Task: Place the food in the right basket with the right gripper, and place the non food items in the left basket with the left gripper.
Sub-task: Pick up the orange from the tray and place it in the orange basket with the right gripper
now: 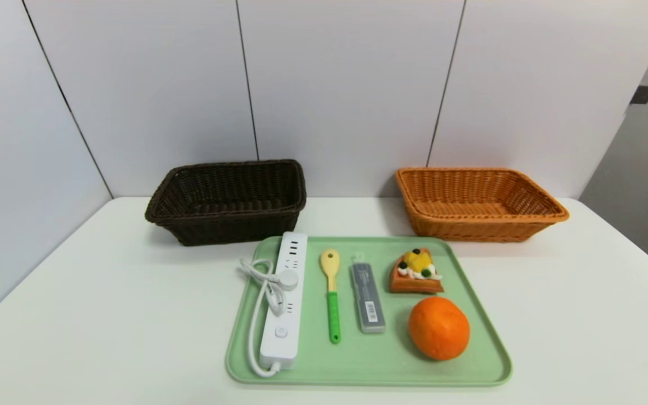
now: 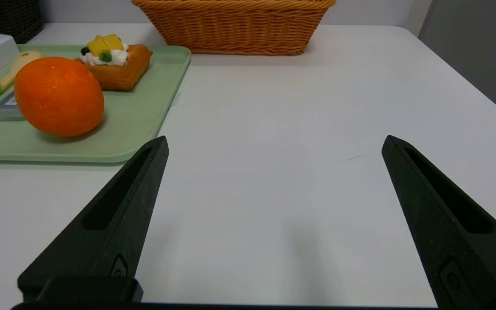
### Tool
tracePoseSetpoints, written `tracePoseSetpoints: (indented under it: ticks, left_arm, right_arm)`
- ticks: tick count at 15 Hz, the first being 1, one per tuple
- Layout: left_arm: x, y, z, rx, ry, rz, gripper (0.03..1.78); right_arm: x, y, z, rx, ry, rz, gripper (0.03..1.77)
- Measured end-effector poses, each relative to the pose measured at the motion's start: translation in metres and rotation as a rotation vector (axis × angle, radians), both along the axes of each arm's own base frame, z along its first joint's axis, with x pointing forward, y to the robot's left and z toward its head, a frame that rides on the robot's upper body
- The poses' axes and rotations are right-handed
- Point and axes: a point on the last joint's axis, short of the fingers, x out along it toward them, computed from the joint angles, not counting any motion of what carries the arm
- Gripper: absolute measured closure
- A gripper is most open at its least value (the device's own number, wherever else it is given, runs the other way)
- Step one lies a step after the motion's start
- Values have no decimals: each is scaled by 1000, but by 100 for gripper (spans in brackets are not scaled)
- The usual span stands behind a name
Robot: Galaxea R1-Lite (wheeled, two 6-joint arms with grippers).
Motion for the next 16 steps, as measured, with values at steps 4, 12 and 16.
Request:
tracePoseSetpoints:
  ticks: [4,12,16]
  left_arm:
    - [0,0,0,0,0,-1,12]
    - [-23,-1,56,6,-42,-35,12]
    - [-14,-1,111,10,-101,-51,12]
  right_arm:
    - [0,0,0,0,1,-3,9]
    - [-15,3,53,-30,-104,113,9]
    - [-11,3,105,-111,-142,176,9]
